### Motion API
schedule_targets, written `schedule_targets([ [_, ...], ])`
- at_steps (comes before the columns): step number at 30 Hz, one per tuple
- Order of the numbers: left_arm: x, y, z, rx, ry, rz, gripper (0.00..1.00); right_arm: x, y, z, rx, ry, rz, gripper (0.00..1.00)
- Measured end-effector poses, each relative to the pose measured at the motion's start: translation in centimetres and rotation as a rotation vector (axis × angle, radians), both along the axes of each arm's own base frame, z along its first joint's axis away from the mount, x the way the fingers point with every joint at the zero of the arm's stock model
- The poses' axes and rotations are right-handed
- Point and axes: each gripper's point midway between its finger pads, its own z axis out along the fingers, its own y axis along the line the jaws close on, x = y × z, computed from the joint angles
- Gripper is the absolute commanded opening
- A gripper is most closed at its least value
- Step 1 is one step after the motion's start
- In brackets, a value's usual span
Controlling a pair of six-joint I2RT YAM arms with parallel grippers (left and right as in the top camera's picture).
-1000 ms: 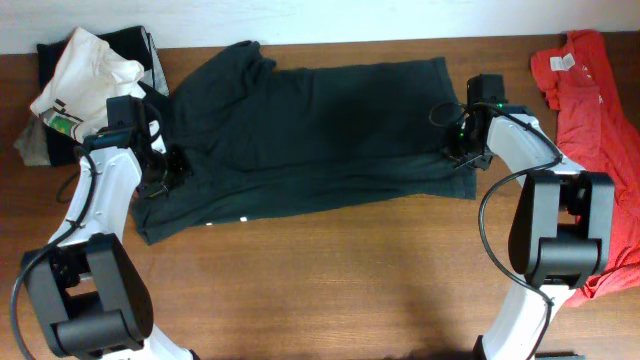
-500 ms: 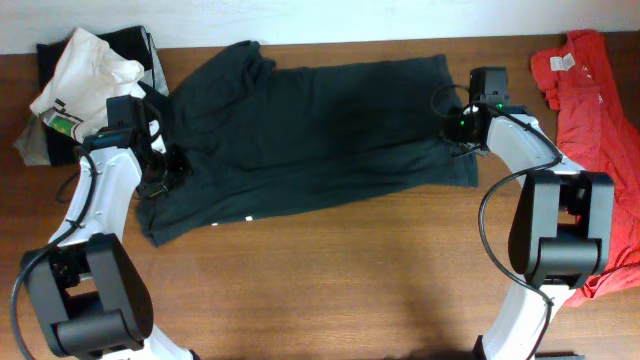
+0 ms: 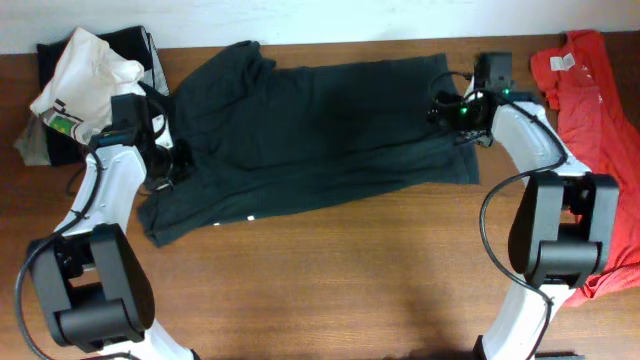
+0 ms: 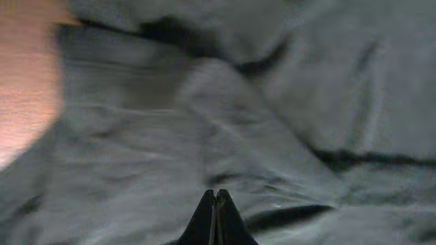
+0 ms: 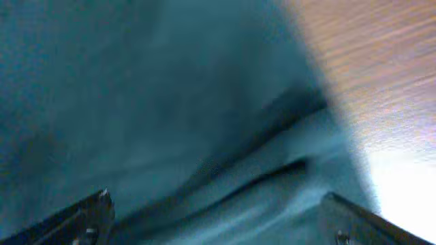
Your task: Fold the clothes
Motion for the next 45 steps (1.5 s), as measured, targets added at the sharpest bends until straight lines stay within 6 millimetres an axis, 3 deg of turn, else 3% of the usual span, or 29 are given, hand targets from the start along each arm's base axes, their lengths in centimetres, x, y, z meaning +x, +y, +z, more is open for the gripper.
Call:
schedule_targets([
  [2,0.2,-3.0,0.2,-0.028,-0.013,-0.079,0.0,-1.1,2.7,0.5,0.133,0.04,0.073,0.99],
  [3,0.1,-5.6,0.2,-0.043,-0.013,-0.141,0.01,-2.5,4.7,0.5,0.209,0.091,0.114,1.0],
  [5,-0.2,-8.6,0.3,-0.059,-0.012,-0.202,0.01,-3.6,7.0,0.5,0.254,0.131,0.16,1.0],
  [8,-0.9,-13.5,-0.9,-0.074,0.01,-0.3,0.02,-4.9,12.4,0.8,0.292,0.162,0.253,0.99],
  [10,-1.2,-14.5,-1.8,-0.076,0.033,-0.316,0.05,-5.6,15.0,0.6,0.288,0.176,0.285,0.92],
  [12,-1.6,-14.7,-4.0,-0.075,0.085,-0.316,0.05,-6.0,16.0,0.2,0.268,0.189,0.285,0.89],
  [15,-1.9,-14.7,-5.2,-0.075,0.117,-0.312,0.05,-6.4,16.4,-0.8,0.227,0.222,0.25,0.89],
  [19,-1.9,-14.5,-5.2,-0.065,0.116,-0.309,0.06,-7.0,15.1,-2.8,0.176,0.267,0.165,0.89],
  [22,-1.8,-14.3,-5.3,-0.056,0.116,-0.307,0.07,-6.1,14.7,-3.8,0.15,0.241,0.145,0.88],
  [27,-1.8,-14.0,-5.4,-0.035,0.115,-0.301,0.08,-5.0,14.2,-3.9,0.115,0.201,0.13,0.61],
  [29,-1.7,-13.9,-5.4,-0.028,0.114,-0.299,0.09,-4.9,14.1,-3.9,0.104,0.192,0.131,0.4],
  [34,-1.7,-13.9,-5.4,-0.027,0.114,-0.299,0.09,-2.8,13.7,-3.5,0.077,0.106,0.114,0.04],
  [42,-1.7,-13.8,-5.4,-0.021,0.114,-0.298,0.09,-0.8,13.3,-2.8,0.043,0.015,0.095,0.04],
  [43,-1.7,-13.8,-5.4,-0.021,0.113,-0.297,0.1,-0.4,13.3,-2.7,0.043,-0.007,0.094,0.07],
  [44,-1.6,-13.8,-5.4,-0.021,0.111,-0.298,0.09,-0.4,13.2,-2.8,0.038,-0.005,0.094,0.19],
  [45,-1.6,-13.8,-5.4,-0.021,0.111,-0.298,0.09,-0.7,13.1,-3.0,0.031,0.007,0.098,0.24],
])
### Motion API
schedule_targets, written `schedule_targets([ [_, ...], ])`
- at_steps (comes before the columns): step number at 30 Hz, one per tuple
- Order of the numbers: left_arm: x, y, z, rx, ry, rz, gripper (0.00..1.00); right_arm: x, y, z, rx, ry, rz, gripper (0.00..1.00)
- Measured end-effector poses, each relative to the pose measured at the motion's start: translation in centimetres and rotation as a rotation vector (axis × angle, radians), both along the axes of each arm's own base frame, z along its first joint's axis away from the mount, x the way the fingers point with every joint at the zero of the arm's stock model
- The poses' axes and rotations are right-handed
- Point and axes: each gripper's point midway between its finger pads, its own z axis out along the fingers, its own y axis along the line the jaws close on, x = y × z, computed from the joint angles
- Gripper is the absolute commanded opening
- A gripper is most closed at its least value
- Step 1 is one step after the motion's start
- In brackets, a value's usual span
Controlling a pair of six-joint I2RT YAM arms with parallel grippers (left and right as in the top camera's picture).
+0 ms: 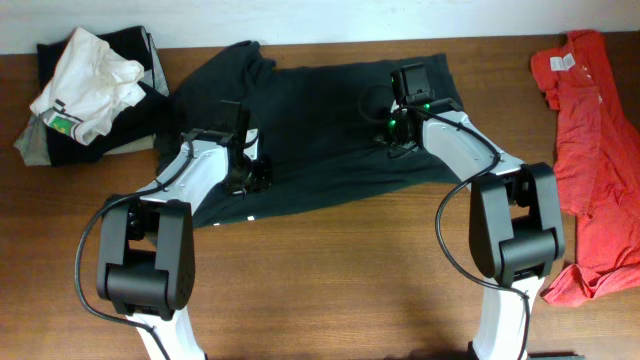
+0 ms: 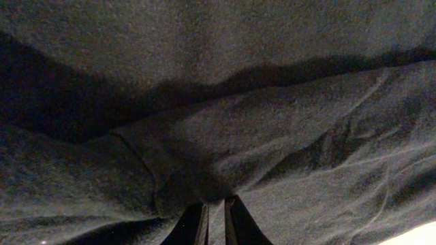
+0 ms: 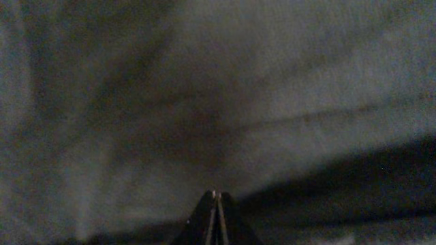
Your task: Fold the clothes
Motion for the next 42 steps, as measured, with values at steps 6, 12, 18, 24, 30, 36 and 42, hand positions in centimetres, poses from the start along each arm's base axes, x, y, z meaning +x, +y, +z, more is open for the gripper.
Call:
schedule_targets([
  [6,0.0,0.1,0.0,0.008,-0.002,0.002,0.09,-4.1,-1.0,-0.3,-0.038,0.155,0.011,0.79],
  [12,0.1,0.3,-0.1,0.017,-0.004,0.004,0.09,-4.6,-0.5,2.6,0.0,0.128,0.024,0.84],
  [18,0.1,0.3,-0.1,0.018,-0.004,0.004,0.09,-4.9,-0.5,0.7,-0.001,0.175,0.012,0.83],
  [24,0.1,0.3,-0.1,0.018,-0.004,0.004,0.09,-4.5,-0.4,-1.9,0.0,0.208,-0.01,0.69],
  [30,0.1,0.3,-0.1,0.018,-0.004,0.004,0.09,-3.4,-0.5,-1.7,-0.006,0.16,-0.017,0.33],
  [36,0.1,0.3,-0.1,0.018,-0.004,0.004,0.09,-2.1,-1.1,-1.3,-0.038,0.1,-0.038,0.04],
  [42,0.3,0.3,0.0,0.017,-0.015,0.004,0.1,1.2,-0.2,-2.5,-0.026,-0.019,-0.039,0.11],
])
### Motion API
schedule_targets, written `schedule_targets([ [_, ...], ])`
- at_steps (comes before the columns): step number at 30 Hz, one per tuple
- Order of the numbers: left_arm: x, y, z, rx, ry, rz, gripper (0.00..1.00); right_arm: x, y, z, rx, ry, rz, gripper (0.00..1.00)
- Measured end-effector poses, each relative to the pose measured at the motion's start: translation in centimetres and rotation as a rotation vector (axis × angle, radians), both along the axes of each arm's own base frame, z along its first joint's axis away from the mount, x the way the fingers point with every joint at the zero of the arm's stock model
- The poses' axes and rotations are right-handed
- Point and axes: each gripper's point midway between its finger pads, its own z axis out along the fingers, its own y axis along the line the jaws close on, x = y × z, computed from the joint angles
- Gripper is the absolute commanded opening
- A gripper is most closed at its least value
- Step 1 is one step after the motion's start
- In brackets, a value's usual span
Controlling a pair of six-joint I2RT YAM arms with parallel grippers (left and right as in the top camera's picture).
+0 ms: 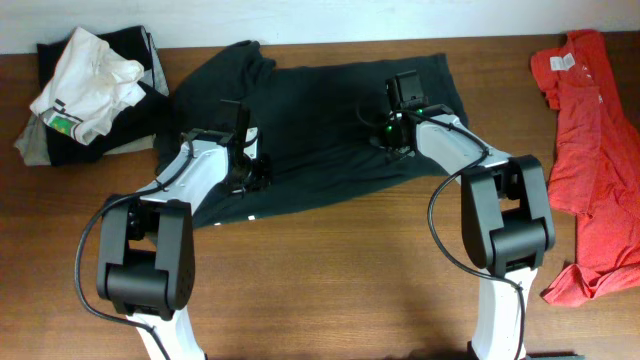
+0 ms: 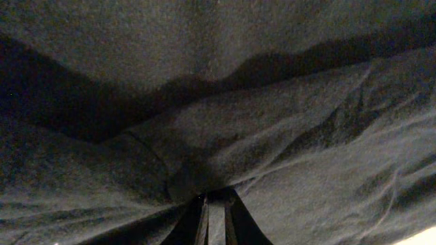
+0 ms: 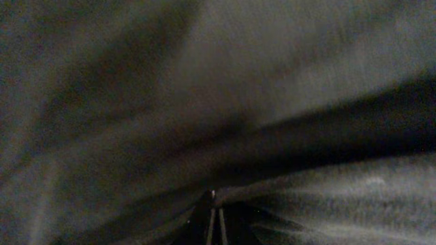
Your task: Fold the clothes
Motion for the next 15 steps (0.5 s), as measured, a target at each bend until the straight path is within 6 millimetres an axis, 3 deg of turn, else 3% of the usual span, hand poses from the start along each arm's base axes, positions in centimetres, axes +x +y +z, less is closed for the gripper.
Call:
schedule_targets([
  [2,0.0,0.0,0.0,0.001,-0.001,0.0,0.09,0.5,0.0,0.2,0.002,-0.021,-0.004,0.53],
  [3,0.0,0.0,0.0,0.003,-0.001,0.001,0.1,0.5,-0.1,0.2,-0.008,-0.024,-0.008,0.66],
  [5,0.3,0.0,0.0,0.001,-0.011,0.001,0.01,0.6,-0.3,0.3,-0.029,-0.025,-0.013,0.69],
  [8,0.3,0.3,0.0,0.016,-0.01,0.008,0.01,-0.1,-1.2,0.1,-0.09,0.007,-0.03,0.77],
  [10,-0.1,1.0,-0.2,0.041,0.005,0.019,0.01,-1.4,-3.1,0.2,-0.142,0.059,-0.063,0.78],
  [12,0.0,2.6,0.0,0.086,0.004,0.047,0.01,-2.2,-6.0,0.9,-0.179,0.095,-0.118,0.82],
  [14,0.0,5.1,1.3,0.136,-0.006,0.096,0.01,-3.1,-9.8,2.9,-0.203,0.119,-0.194,0.88],
  [15,0.1,6.3,2.3,0.147,-0.023,0.125,0.01,-4.1,-13.2,5.4,-0.217,0.12,-0.263,0.95],
])
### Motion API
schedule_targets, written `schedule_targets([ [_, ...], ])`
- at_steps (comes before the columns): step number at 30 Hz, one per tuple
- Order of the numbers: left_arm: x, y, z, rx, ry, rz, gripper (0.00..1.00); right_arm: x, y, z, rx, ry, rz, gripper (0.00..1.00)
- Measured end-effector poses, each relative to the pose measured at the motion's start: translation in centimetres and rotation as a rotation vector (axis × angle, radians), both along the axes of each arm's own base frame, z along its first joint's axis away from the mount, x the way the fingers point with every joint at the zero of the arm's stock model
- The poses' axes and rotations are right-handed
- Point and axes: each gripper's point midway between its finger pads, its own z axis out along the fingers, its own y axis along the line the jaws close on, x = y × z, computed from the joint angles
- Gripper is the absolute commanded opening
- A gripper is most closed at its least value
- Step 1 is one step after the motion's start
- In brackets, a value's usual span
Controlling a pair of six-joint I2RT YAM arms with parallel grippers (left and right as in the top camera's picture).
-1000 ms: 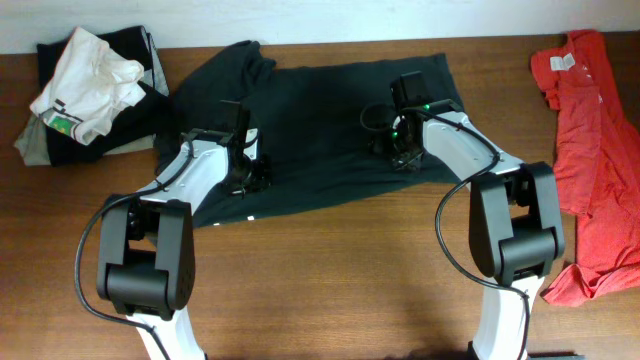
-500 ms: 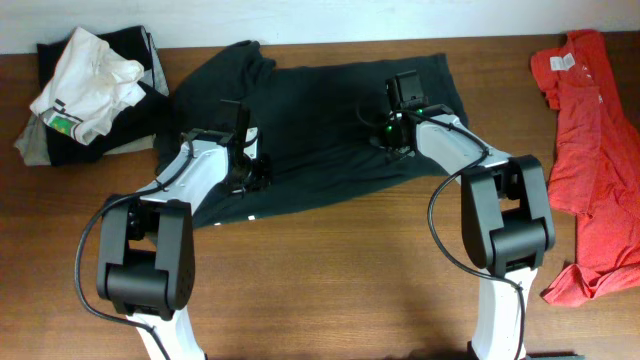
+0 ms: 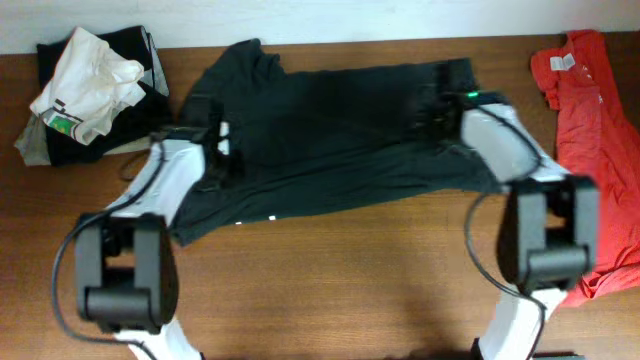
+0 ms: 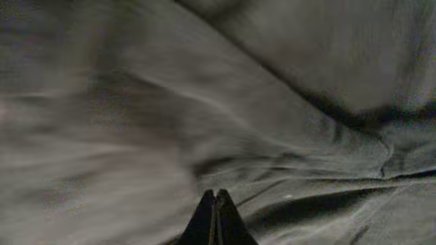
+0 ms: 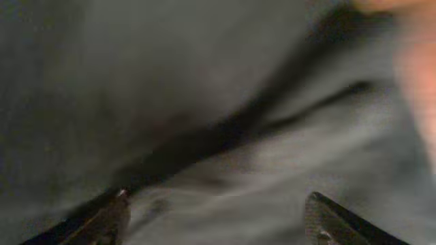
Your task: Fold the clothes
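A dark shirt [image 3: 330,130] lies spread across the far half of the wooden table [image 3: 350,290], collar end to the left. My left gripper [image 3: 215,165] rests on its left part, jaws pressed together on the dark shirt's cloth [image 4: 293,88]; the tips [image 4: 215,195] show no gap. My right gripper [image 3: 438,110] is over the shirt's right part, open, with grey fabric [image 5: 204,102] filling the blurred view between its fingers [image 5: 214,201].
A red garment [image 3: 590,100] lies along the table's right edge. A pile of white and black clothes [image 3: 85,80] sits at the far left corner. Bare wood runs along the near side.
Both grippers have moved outward from the shirt's middle, left one leftward, right one rightward. The right gripper has opened. The shirt now lies wider, its ends further out.
First the left gripper was shut at the shirt's left sleeve and the right stood open at its right edge. Then both were shut near the middle, the shirt drawn narrower, and stayed so. Now they are apart again, the shirt spread, the right open.
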Motion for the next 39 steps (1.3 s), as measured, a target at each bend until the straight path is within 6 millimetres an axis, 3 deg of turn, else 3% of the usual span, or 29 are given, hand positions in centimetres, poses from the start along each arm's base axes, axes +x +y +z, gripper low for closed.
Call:
schedule_targets([
  [2,0.4,2.0,2.3,0.013,-0.054,0.047,0.01,-0.9,-2.4,2.3,-0.013,-0.015,-0.051,0.99],
  [3,0.4,2.4,3.0,0.009,-0.066,0.058,0.01,-1.9,-2.8,3.0,-0.013,0.004,-0.064,0.94],
  [5,0.1,2.0,3.1,-0.02,-0.058,0.053,0.0,-3.4,-2.8,3.3,-0.011,0.053,-0.053,0.55],
  [6,-0.1,1.4,3.1,-0.043,-0.045,0.043,0.0,-3.9,-2.7,3.1,-0.007,0.079,-0.032,0.27],
  [7,-0.2,0.7,3.1,-0.063,-0.041,0.03,0.0,-4.2,-2.4,2.9,-0.001,0.095,-0.001,0.15],
  [9,-0.7,0.0,2.6,-0.08,-0.024,0.018,0.0,-4.2,-2.2,2.7,0.001,0.103,0.032,0.05],
  [15,-2.6,0.0,-3.1,-0.091,0.139,0.048,0.0,-4.7,-2.0,-2.5,0.007,0.184,0.061,0.05],
  [18,-3.3,1.2,-3.3,-0.108,0.175,0.092,0.0,-4.9,-2.0,-3.1,0.007,0.198,0.063,0.13],
  [20,-3.7,2.3,-3.4,-0.126,0.197,0.131,0.0,-4.4,-2.0,-3.1,0.004,0.18,0.069,0.12],
  [21,-3.7,2.5,-3.4,-0.134,0.202,0.138,0.0,-4.2,-2.1,-3.3,0.004,0.176,0.069,0.04],
  [25,-3.8,3.0,-3.4,-0.148,0.208,0.157,0.0,-4.7,-2.6,-6.2,0.013,0.239,0.046,0.04],
  [29,-3.9,5.2,-3.5,-0.155,0.211,0.22,0.0,-5.3,-2.8,-6.3,0.026,0.259,0.003,0.04],
  [35,-4.1,10.0,-3.5,-0.171,0.195,0.351,0.0,-7.4,-2.2,-6.4,0.065,0.344,-0.02,0.04],
  [39,-3.9,12.7,-3.4,-0.18,0.161,0.419,0.0,-10.2,-0.9,-6.3,0.141,0.457,-0.028,0.04],
])
